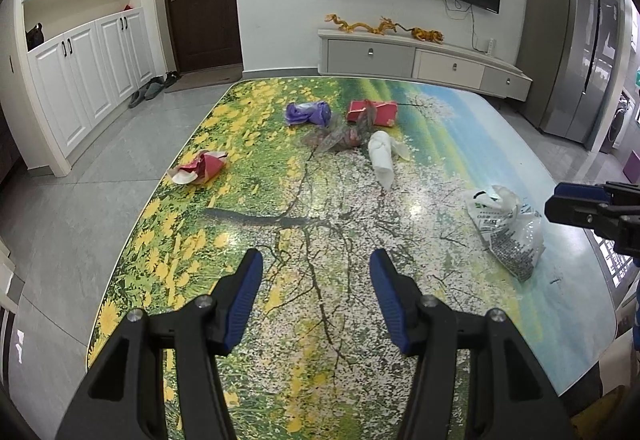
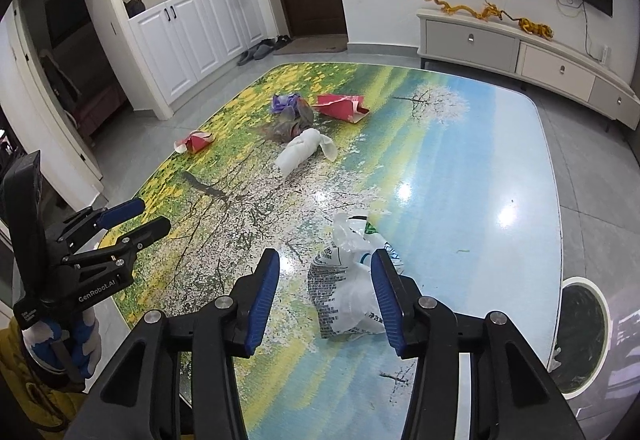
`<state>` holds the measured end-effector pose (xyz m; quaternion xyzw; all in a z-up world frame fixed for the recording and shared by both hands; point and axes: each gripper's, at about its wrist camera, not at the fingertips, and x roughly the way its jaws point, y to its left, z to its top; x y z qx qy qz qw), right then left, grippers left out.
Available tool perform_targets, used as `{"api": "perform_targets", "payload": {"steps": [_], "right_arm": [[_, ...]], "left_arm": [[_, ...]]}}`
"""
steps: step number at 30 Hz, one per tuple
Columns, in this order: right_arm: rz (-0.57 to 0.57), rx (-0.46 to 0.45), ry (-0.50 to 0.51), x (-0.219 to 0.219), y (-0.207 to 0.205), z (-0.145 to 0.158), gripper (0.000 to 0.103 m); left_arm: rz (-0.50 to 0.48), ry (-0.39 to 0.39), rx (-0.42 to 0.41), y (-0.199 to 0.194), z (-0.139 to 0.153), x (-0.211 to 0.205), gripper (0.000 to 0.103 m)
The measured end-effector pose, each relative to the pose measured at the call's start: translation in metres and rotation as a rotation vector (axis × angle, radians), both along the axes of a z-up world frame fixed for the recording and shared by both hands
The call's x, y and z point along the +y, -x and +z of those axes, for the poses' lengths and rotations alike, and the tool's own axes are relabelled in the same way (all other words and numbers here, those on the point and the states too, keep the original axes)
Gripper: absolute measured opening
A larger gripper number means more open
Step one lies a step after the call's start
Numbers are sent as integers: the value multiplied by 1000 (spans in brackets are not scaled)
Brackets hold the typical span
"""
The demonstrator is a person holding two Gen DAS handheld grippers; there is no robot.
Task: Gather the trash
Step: 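Move both grippers back toward the white printed plastic bag on the table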
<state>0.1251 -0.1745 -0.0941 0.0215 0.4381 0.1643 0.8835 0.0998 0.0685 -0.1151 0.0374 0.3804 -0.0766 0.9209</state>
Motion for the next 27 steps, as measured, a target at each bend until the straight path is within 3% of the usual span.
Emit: {"api": "perform_targets", "payload": {"steps": [10, 19, 27], "right_arm": [[-2, 8, -3, -4, -4, -5, 51], [18, 53, 3, -14, -7, -22, 56], [55, 97, -5, -15, -22, -45, 58]], "left_arm": [[-1, -8, 31, -7, -7, -1, 54], [-46, 48, 107, -22, -21, 6, 54], [-124, 96, 150, -53, -17, -3, 54]]}}
